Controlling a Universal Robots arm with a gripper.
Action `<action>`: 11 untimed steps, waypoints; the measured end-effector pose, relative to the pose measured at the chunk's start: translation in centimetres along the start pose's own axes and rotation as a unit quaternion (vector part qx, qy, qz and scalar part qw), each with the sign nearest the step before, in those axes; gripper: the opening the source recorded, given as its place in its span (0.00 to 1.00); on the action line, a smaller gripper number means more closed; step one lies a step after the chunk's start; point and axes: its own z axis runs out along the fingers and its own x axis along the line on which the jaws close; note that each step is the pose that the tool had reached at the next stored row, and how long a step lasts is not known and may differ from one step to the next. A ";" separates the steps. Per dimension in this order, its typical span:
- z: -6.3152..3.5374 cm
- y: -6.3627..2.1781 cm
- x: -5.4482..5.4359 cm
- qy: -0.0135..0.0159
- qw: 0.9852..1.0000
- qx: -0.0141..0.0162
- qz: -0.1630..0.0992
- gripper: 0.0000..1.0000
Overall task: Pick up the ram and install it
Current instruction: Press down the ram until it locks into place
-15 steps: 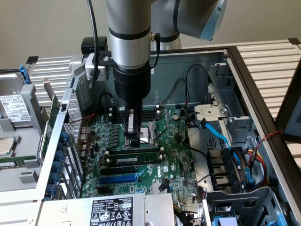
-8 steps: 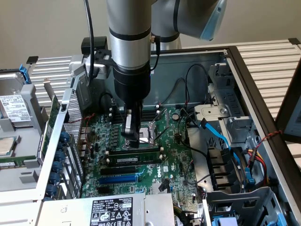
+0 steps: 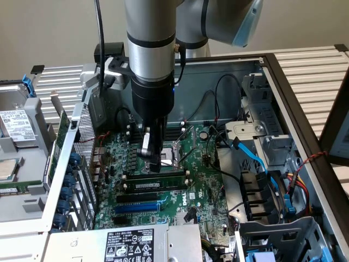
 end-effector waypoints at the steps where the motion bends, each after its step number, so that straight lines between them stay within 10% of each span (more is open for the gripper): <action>1: 0.00 0.00 0.0 0.002 1.000 0.001 0.004 0.10; 6: -0.04 0.00 0.0 0.030 0.999 0.010 0.016 0.10; 11: -0.13 0.01 0.0 0.031 0.999 0.019 0.034 0.10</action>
